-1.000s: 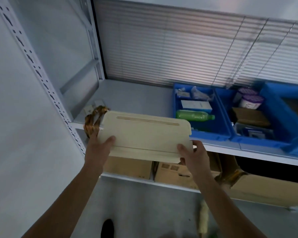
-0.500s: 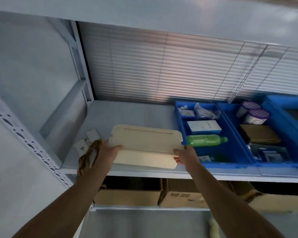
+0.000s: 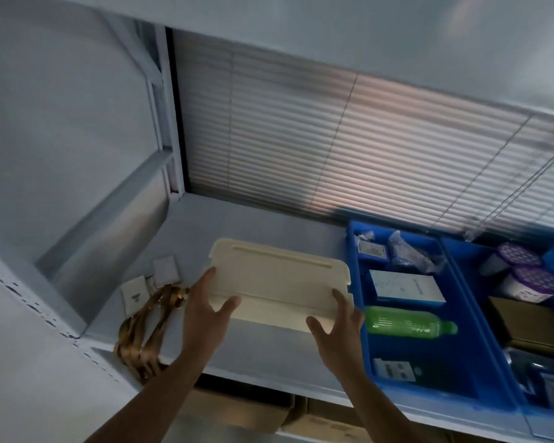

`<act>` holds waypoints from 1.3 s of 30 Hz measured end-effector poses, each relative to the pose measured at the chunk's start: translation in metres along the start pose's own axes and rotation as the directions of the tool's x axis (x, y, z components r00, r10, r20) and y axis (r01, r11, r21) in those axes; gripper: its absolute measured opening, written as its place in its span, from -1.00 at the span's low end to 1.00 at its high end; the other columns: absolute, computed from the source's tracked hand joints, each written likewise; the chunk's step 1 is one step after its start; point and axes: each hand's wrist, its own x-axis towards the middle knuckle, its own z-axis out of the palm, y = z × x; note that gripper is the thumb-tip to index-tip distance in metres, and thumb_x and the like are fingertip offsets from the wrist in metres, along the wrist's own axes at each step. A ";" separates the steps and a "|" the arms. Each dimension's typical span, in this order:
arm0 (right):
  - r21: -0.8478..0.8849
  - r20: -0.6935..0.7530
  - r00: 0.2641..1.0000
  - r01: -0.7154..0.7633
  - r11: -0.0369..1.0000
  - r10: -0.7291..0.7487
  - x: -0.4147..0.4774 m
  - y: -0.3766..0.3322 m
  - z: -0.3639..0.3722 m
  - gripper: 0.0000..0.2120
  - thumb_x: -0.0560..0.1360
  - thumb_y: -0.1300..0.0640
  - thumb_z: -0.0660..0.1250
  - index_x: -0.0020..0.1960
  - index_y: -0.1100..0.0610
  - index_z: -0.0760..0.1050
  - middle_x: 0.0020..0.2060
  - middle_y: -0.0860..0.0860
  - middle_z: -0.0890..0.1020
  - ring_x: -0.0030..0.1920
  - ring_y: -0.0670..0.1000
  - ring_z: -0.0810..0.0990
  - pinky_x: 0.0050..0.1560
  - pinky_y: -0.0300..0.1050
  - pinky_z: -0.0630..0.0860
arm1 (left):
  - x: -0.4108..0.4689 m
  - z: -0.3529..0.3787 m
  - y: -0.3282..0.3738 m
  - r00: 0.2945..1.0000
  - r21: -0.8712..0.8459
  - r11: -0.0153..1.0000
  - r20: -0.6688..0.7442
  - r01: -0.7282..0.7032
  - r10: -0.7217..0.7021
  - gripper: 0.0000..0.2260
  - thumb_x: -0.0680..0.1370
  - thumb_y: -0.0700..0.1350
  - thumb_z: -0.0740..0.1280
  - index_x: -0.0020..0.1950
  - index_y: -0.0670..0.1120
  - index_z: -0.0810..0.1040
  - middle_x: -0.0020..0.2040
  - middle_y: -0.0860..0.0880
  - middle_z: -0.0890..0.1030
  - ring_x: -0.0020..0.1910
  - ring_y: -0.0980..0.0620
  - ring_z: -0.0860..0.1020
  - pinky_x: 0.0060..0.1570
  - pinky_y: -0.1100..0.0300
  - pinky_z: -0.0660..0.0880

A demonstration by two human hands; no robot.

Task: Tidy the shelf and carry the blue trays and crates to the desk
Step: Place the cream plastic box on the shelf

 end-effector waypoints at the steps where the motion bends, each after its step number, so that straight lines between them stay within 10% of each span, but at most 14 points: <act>1: 0.025 -0.017 1.000 -0.013 1.000 0.014 0.011 -0.001 0.001 -0.30 0.49 -0.03 0.43 0.50 -0.11 0.14 0.41 0.06 0.18 0.27 0.09 0.40 0.19 0.13 0.57 | 0.009 0.006 0.001 1.000 0.003 1.000 0.008 0.010 -0.010 -0.35 0.43 -0.03 0.50 0.47 0.06 0.33 0.42 -0.01 0.41 0.35 -0.05 0.42 0.28 -0.03 0.44; 6: 0.024 -0.005 1.000 -0.005 1.000 0.005 0.092 -0.014 0.001 -0.42 0.54 0.07 0.37 0.48 -0.07 0.21 0.40 0.13 0.23 0.10 0.09 0.50 -0.05 -0.08 0.57 | 0.075 0.034 0.022 1.000 -0.011 1.000 -0.005 0.029 -0.029 -0.33 0.40 -0.10 0.53 0.46 -0.06 0.36 0.40 -0.11 0.39 0.33 -0.09 0.43 0.25 0.21 0.32; 15: 0.074 0.080 0.995 -0.072 0.995 0.066 0.217 -0.032 0.009 -0.45 0.54 0.09 0.34 0.49 -0.11 0.27 0.29 0.20 0.46 -0.12 0.06 0.58 -0.40 -0.22 0.45 | 0.190 0.065 0.042 0.996 0.072 0.997 0.080 0.033 -0.039 -0.25 0.34 0.01 0.55 0.47 -0.06 0.36 0.38 -0.15 0.44 0.27 -0.16 0.50 0.22 0.07 0.46; 23: 0.014 0.061 0.997 -0.053 0.999 0.052 0.254 -0.020 -0.020 -0.44 0.57 0.11 0.32 0.52 -0.03 0.26 0.29 0.20 0.50 0.04 0.10 0.52 -0.01 -0.01 0.53 | 0.218 0.107 0.057 0.991 0.054 0.998 0.128 0.018 -0.025 -0.30 0.36 -0.02 0.53 0.46 -0.05 0.38 0.35 -0.16 0.47 0.24 -0.16 0.54 0.21 0.03 0.51; 39: 0.070 0.038 0.993 -0.114 0.991 0.112 0.223 -0.018 -0.042 -0.48 0.56 0.18 0.32 0.50 0.07 0.33 0.36 0.18 0.43 0.07 0.10 0.52 -0.01 -0.06 0.46 | 0.179 0.089 0.068 0.984 0.044 0.994 0.146 0.100 -0.105 -0.43 0.47 -0.08 0.43 0.47 -0.05 0.37 0.38 -0.16 0.46 0.30 -0.16 0.49 0.20 0.11 0.42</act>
